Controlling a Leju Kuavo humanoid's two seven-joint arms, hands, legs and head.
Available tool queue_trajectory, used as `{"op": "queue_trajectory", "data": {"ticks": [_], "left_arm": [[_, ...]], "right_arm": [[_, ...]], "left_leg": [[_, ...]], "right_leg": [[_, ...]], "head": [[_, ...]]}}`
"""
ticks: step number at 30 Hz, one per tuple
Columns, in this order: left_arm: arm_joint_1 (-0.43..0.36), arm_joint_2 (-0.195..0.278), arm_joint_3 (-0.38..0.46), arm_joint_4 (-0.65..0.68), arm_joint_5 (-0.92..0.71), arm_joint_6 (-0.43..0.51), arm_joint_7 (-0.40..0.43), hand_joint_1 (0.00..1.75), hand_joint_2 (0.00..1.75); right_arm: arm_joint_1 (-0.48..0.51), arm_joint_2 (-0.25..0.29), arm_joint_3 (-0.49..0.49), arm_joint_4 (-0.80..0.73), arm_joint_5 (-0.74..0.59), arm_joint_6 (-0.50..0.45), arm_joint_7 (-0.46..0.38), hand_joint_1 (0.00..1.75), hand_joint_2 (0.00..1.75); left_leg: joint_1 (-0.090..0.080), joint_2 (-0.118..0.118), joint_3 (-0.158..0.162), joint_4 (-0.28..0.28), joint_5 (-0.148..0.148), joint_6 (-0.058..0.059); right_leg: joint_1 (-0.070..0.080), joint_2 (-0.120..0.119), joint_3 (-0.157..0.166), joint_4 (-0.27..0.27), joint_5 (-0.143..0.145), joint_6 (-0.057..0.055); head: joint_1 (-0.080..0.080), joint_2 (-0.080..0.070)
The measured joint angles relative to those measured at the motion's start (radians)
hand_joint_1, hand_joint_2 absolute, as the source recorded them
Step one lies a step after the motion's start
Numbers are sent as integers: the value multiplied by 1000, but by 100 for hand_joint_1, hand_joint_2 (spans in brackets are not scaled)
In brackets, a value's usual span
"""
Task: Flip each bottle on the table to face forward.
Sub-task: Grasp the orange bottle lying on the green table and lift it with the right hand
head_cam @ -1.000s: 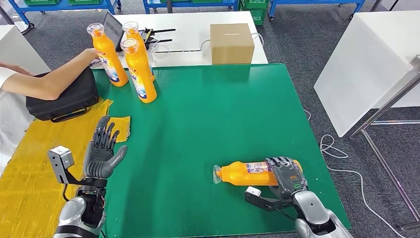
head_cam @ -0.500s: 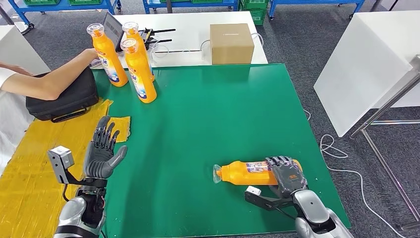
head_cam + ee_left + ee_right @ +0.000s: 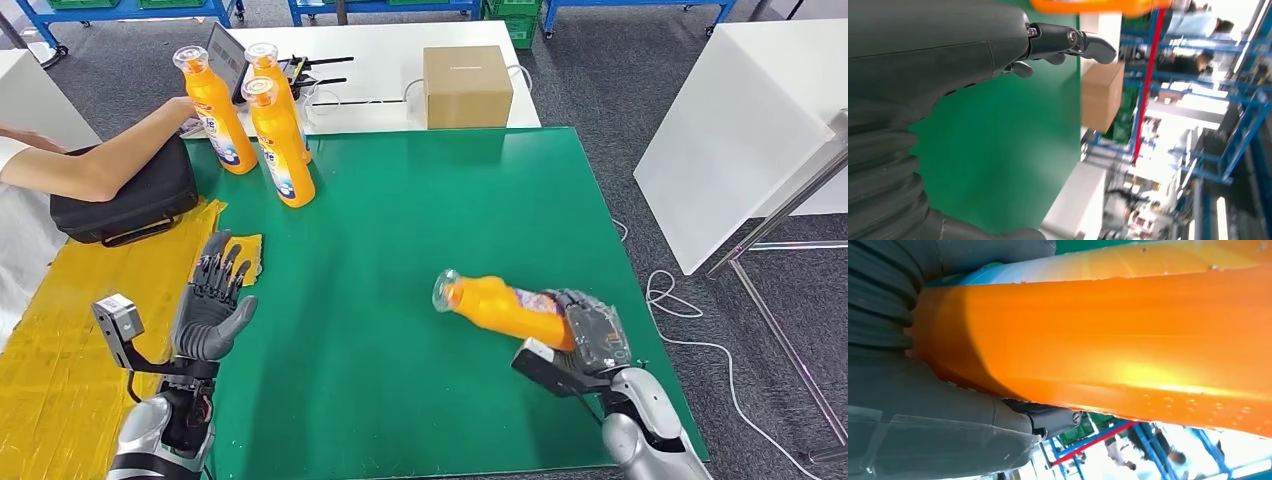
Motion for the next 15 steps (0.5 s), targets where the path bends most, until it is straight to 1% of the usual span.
{"op": "queue_trajectory", "data": {"ticks": [5,8,11,15], "left_arm": [[-24,2,-77,27,-22,-9,6,0,175],[-46,2,-127,46,-23,-2,6,0,175],[-64,2,-164,60,-24,1,6,0,175],[-77,2,-190,72,-24,3,6,0,175]], "right_arm": [[-29,100,-63,13,-143,-57,-80,175,175],[-50,146,-82,31,-229,-59,-104,175,175],[-67,176,-88,53,-257,-55,-116,175,175],[-78,201,-90,73,-265,-54,-123,175,175]], "left_leg": [[0,0,-1,0,0,0],[0,0,-1,0,0,0],[0,0,-2,0,0,0],[0,0,-2,0,0,0]], "right_leg": [[0,0,-2,0,0,0],[0,0,-2,0,0,0],[0,0,-2,0,0,0],[0,0,-2,0,0,0]], "head": [[0,0],[0,0],[0,0],[0,0]]}}
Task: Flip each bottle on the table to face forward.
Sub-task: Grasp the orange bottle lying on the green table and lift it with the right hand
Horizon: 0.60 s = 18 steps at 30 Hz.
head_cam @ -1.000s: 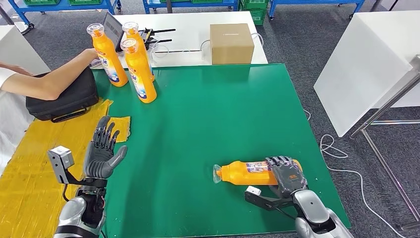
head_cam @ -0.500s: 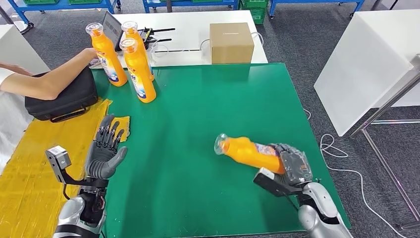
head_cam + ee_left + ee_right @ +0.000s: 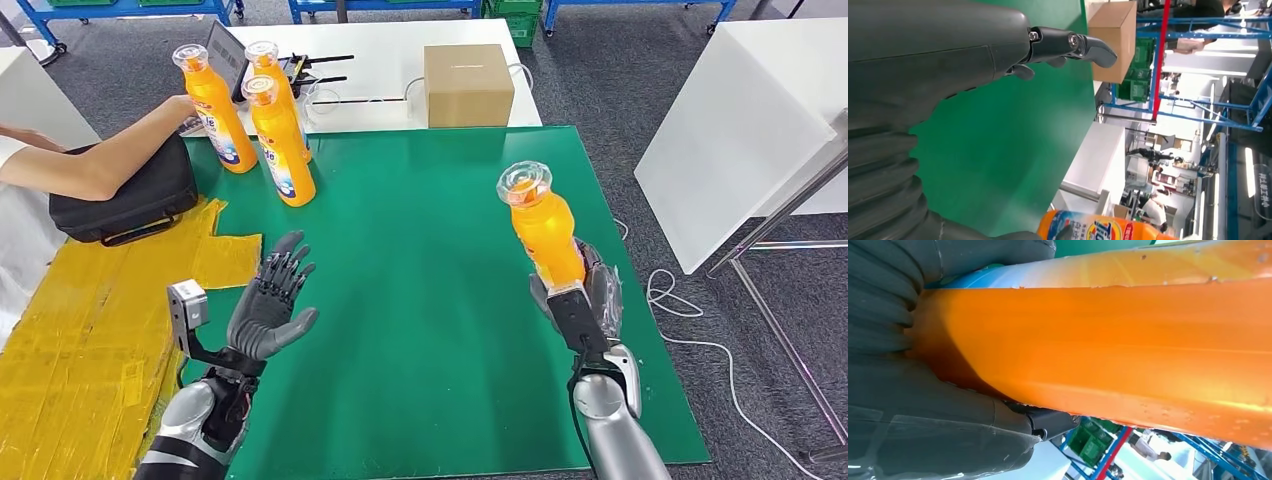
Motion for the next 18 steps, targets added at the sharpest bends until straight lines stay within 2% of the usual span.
{"op": "queue_trajectory", "data": {"ticks": [6,12,18], "left_arm": [[-9,0,-22,13,4,-2,0,0,175],[-54,-4,-88,33,-4,0,2,0,175],[-122,-28,-156,74,-38,95,2,0,175]], "right_arm": [[-13,17,-3,23,-26,5,-2,175,175],[-59,68,-6,101,-181,77,-39,175,175],[-117,135,46,228,-215,119,-66,175,175]], "left_leg": [[0,0,-1,0,0,0],[0,0,-1,0,0,0],[0,0,-1,0,1,0]], "right_leg": [[0,0,-1,0,0,0],[0,0,-1,0,0,0],[0,0,-1,1,0,0]], "head": [[0,0],[0,0],[0,0]]}}
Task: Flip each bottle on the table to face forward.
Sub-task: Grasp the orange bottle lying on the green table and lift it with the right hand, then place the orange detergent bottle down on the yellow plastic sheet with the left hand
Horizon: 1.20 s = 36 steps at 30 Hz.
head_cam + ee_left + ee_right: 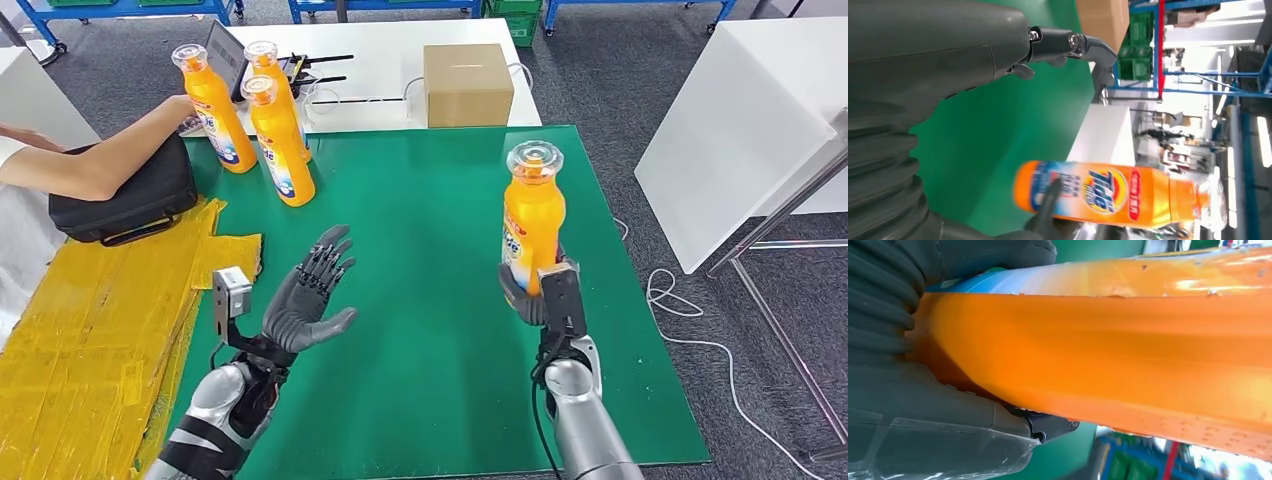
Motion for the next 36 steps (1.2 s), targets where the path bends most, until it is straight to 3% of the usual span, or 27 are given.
{"op": "queue_trajectory", "data": {"ticks": [5,13,24,33,34,36], "left_arm": [[-59,-22,-51,39,-39,72,-7,0,175],[-111,-46,-114,77,-43,90,-13,0,175],[-135,-49,-134,105,-10,85,-17,0,175],[-137,-48,-134,118,1,84,-16,0,175],[-137,-48,-134,119,4,84,-16,8,175],[-137,-48,-134,123,16,84,-14,95,175]], "right_arm": [[-42,62,85,101,21,-15,-40,175,175],[-85,127,209,197,86,-84,-81,175,175],[-119,156,305,284,178,-183,-90,175,175],[-139,156,342,323,203,-206,-80,175,175],[-141,156,346,326,210,-213,-77,175,175],[-144,156,355,332,223,-224,-73,175,175]], "left_leg": [[0,0,-1,0,0,0],[0,0,-1,0,0,0],[0,0,-1,0,0,0],[0,0,-2,0,0,0],[0,0,-2,0,0,0],[0,0,-2,0,0,0]], "right_leg": [[1,0,-1,0,0,0],[0,0,-1,0,0,0],[0,0,-1,0,0,0],[0,0,-2,0,0,0],[0,0,-2,0,0,0],[0,0,-2,0,0,0]], "head": [[0,0],[0,0],[0,0],[0,0],[0,0],[0,0]]}}
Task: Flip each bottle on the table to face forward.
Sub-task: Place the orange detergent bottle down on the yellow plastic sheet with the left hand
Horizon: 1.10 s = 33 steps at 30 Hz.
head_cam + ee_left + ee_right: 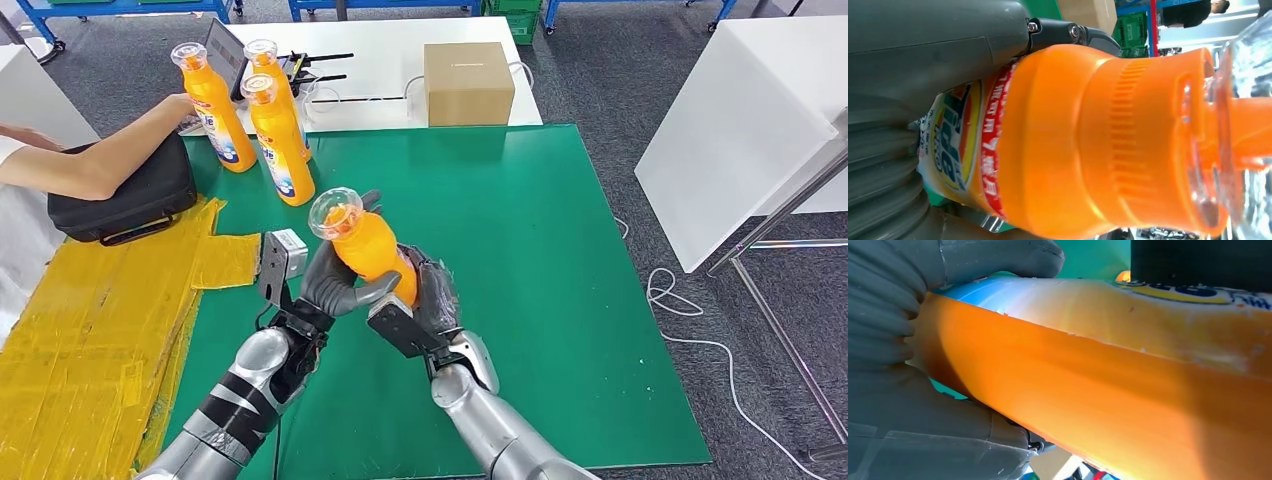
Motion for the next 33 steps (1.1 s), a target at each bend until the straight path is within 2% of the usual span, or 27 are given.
{"op": "queue_trajectory", "data": {"ticks": [1,2,20,33], "left_arm": [[0,0,0,3,7,0,1,139,175],[-1,0,0,6,15,0,2,175,175],[5,0,15,19,58,5,-4,175,175],[10,0,27,10,112,45,-9,175,175]], "right_arm": [[-2,0,5,3,3,-4,2,175,175],[-4,0,10,7,4,-6,2,175,175],[-14,0,41,34,-7,-7,12,175,175],[-12,-2,51,8,-3,-17,32,175,175]], "left_leg": [[0,0,0,0,0,0],[0,0,0,0,0,0],[0,0,0,0,0,0],[0,0,0,0,0,0]], "right_leg": [[0,0,0,0,0,0],[0,0,0,0,0,0],[0,0,0,0,0,0],[0,0,0,0,0,0]], "head": [[0,0],[0,0],[0,0],[0,0]]}}
